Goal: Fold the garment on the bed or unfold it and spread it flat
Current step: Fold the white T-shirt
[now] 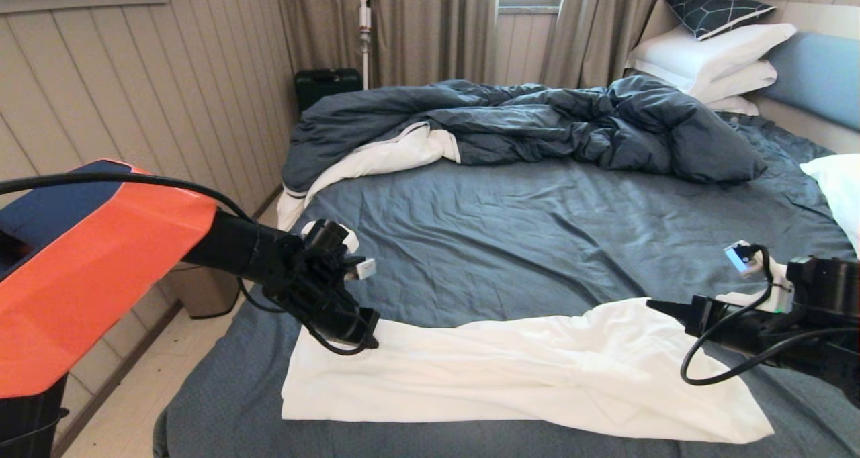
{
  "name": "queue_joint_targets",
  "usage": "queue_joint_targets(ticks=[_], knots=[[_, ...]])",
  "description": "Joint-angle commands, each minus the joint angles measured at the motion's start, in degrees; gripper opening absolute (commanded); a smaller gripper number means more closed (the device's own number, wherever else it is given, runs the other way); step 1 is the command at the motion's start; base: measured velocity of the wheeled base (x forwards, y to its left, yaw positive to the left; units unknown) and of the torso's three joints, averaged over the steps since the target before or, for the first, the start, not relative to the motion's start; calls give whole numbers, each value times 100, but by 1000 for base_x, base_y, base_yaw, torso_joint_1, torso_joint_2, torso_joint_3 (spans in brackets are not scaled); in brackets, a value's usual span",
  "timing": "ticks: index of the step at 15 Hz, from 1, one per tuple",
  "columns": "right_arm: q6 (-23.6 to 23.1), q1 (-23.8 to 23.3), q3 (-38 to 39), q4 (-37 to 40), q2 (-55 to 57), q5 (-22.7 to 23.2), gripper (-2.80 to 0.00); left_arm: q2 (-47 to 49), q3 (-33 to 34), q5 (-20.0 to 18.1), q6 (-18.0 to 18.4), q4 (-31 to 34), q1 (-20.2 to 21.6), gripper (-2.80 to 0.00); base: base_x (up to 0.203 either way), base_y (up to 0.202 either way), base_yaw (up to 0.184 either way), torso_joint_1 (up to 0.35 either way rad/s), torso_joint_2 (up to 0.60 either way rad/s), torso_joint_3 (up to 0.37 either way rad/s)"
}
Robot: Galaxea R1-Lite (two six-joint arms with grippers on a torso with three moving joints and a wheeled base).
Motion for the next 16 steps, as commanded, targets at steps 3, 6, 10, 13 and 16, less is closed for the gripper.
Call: queue_joint_targets(ticks=[3,6,10,13,16], knots=[[4,-1,14,-28,-16,21,-280,-549,654,-69,12,0,-139,-280,0,0,0,0,0,0],[4,-1,23,-28,-23,21,-280,-767,1234,-150,30,-106,-272,-280,0,0,0,0,0,0],[4,-2,23,-37,-16,21,-280,-960,1373,-163,-5,-468,-291,-280,0,0,0,0,0,0],[4,16,23,-28,-16,21,-280,-1183,985,-155,-59,-477,-90,-280,0,0,0,0,0,0],[89,316,36,30,168,-27,-280,-1162,722,-175,-382,-486,-42,-280,0,0,0,0,0,0]])
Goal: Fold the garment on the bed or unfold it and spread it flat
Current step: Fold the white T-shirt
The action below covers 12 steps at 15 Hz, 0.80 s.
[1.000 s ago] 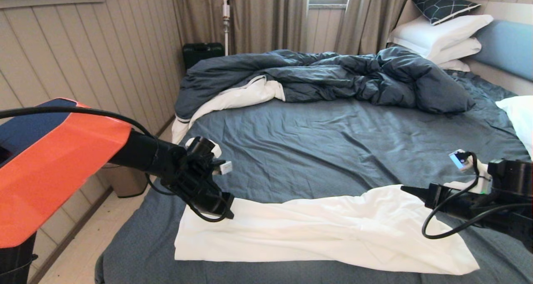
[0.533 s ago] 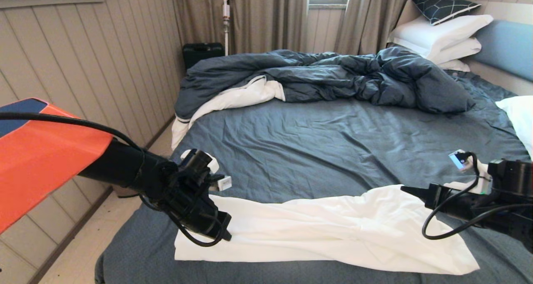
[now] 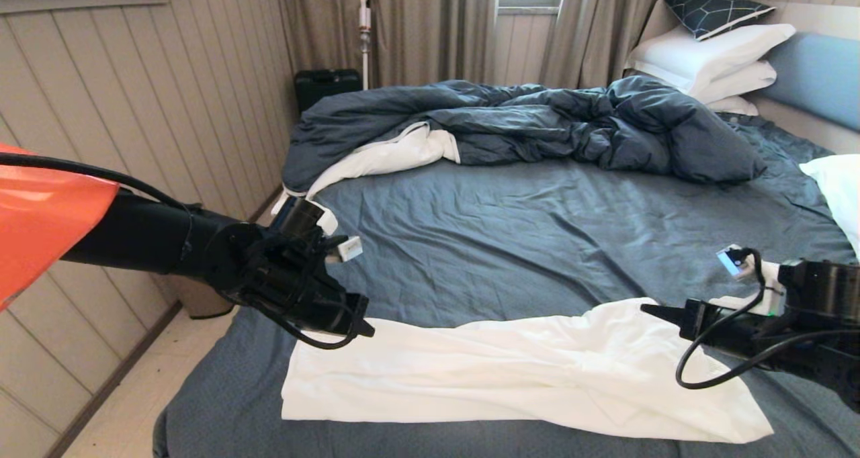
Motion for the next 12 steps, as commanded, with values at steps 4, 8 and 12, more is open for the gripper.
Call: queue_joint_targets(ticks=[4,8,12], knots=[[415,1453,-845,933,270,-1761,-280,-602,-3,-14,-507,14,545,-280,0,0,0,0,0,0],[614,2580,-2522,3213,94,-2469,-280,-1150,891,-96,-699,-137,1506,-280,0,0,0,0,0,0],[624,3319,-3073,3960,643,-2840,-280,-1440,1484,-410,-716,-718,1777,-280,0,0,0,0,0,0]])
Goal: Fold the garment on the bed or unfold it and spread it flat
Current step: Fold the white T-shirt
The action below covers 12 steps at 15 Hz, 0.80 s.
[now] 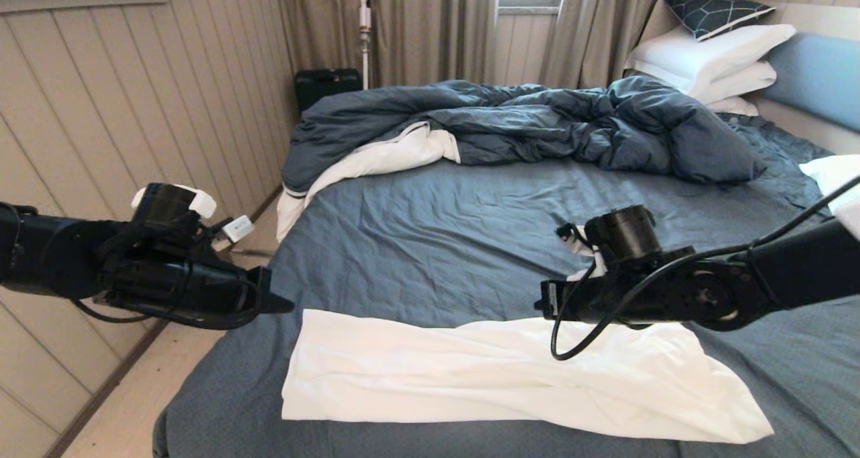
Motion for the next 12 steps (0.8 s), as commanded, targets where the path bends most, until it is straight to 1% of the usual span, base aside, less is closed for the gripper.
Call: queue_joint_targets(ticks=[1,5,7,12], knots=[[-10,165,-94,35,316,-6,-280,-317,241,-29,-11,-14,35,-280,0,0,0,0,0,0],[-25,176,-76,107,512,-25,-280,-362,377,-74,-11,-27,35,-280,0,0,0,0,0,0],[-44,217,70,109,452,-70,-280,-372,392,-198,-11,-19,35,-280,0,0,0,0,0,0],[-38,423,765,60,276,-145,-280,-288,453,-279,6,-23,35,-280,0,0,0,0,0,0]])
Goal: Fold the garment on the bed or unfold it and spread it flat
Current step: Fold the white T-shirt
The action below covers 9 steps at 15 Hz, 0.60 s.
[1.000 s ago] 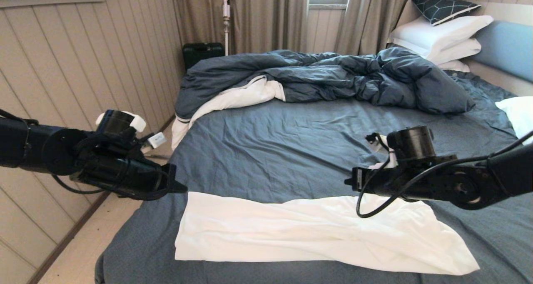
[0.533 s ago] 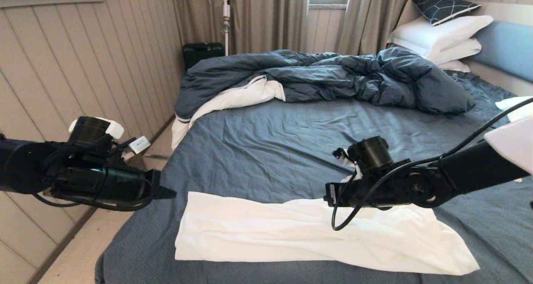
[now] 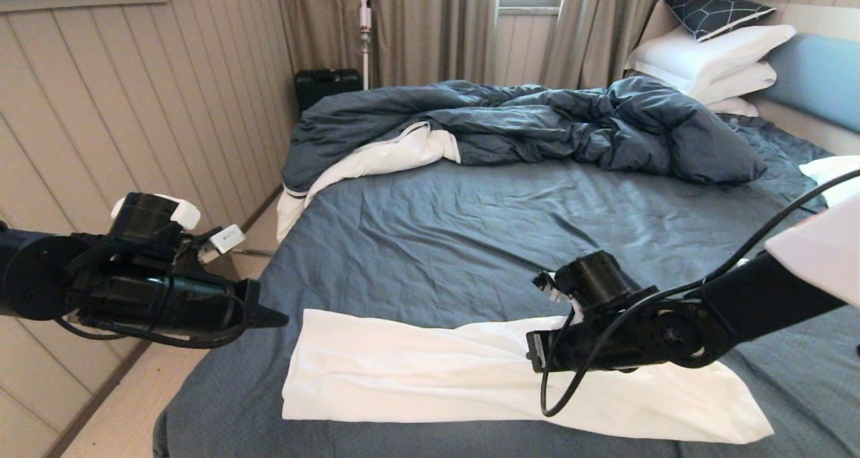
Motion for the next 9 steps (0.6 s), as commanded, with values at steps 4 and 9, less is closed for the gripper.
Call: queue_joint_targets(ticks=[4,9], knots=[[13,112,656,-94,-413,-118,-280,78,14,-90,-1,3,-2,-280,0,0,0,0,0,0],[4,232,1446,-135,-1305,-137,-280,231,-5,-90,17,3,-2,-280,0,0,0,0,0,0]])
